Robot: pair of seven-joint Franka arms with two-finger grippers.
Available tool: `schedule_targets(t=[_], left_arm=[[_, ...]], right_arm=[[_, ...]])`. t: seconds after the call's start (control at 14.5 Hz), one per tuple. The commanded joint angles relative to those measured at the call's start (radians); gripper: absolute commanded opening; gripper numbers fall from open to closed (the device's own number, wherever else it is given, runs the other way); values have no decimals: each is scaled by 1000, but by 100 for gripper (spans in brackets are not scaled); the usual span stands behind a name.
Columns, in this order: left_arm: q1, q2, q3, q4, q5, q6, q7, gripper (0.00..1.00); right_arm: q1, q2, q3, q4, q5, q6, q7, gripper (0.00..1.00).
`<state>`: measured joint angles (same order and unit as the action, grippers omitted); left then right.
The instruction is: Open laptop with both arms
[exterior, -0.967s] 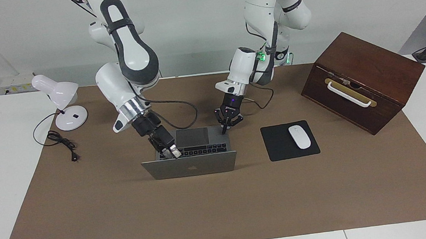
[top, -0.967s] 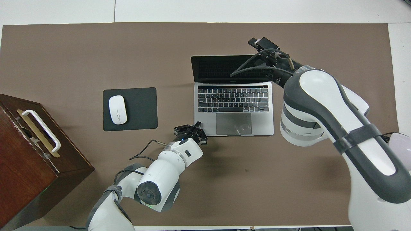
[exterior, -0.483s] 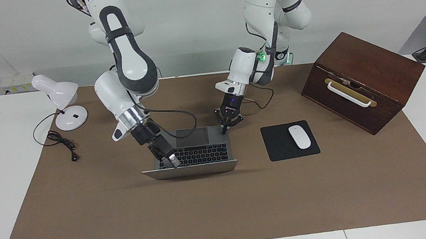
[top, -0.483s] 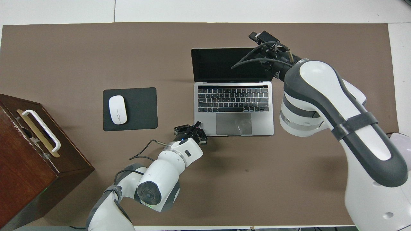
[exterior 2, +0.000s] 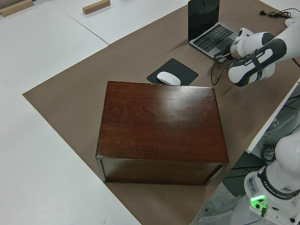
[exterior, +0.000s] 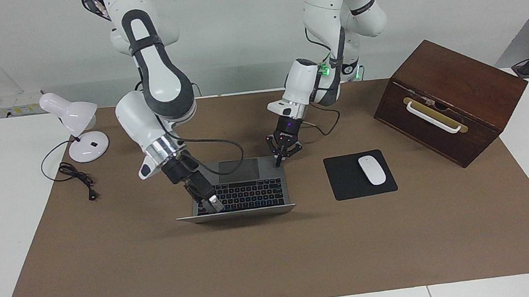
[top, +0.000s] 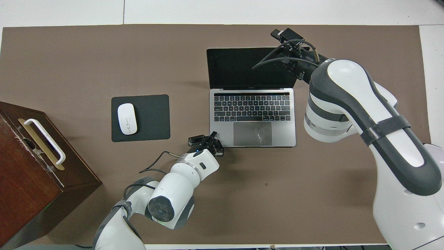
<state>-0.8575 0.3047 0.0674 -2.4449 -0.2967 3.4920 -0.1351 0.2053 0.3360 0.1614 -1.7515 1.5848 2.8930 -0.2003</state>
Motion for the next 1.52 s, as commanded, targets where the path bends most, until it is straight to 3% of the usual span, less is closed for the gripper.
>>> schedule_targets(t=[0.0,0.28,0.48,0.62,0.76,0.9,1.24,1.45], left_arm=[[24,37,-1,23,5,13,15,0],[34,37,-4,33,4,12,14,0],[51,33,-6,61,4,12,8,0],[51,24,-6,61,-1,10,-1,0],[52,16,-6,61,-5,10,-1,0],[61,-1,-6,61,-5,-11,-1,0],[95,-70,-1,138,-7,-264,2,0],[112,-84,0,164,-7,-341,8,0]], right_arm=[[48,-57,4,4,-16,12,122,100],[97,-124,4,-20,-31,51,154,100],[120,-172,1,-19,-146,45,151,100],[108,-196,3,3,-297,25,147,100],[83,-209,-2,55,-418,-32,145,100],[57,-209,-5,111,-453,-82,142,100],[-47,-204,-8,197,-646,-260,38,100],[-131,-201,-7,256,-805,-424,10,100]])
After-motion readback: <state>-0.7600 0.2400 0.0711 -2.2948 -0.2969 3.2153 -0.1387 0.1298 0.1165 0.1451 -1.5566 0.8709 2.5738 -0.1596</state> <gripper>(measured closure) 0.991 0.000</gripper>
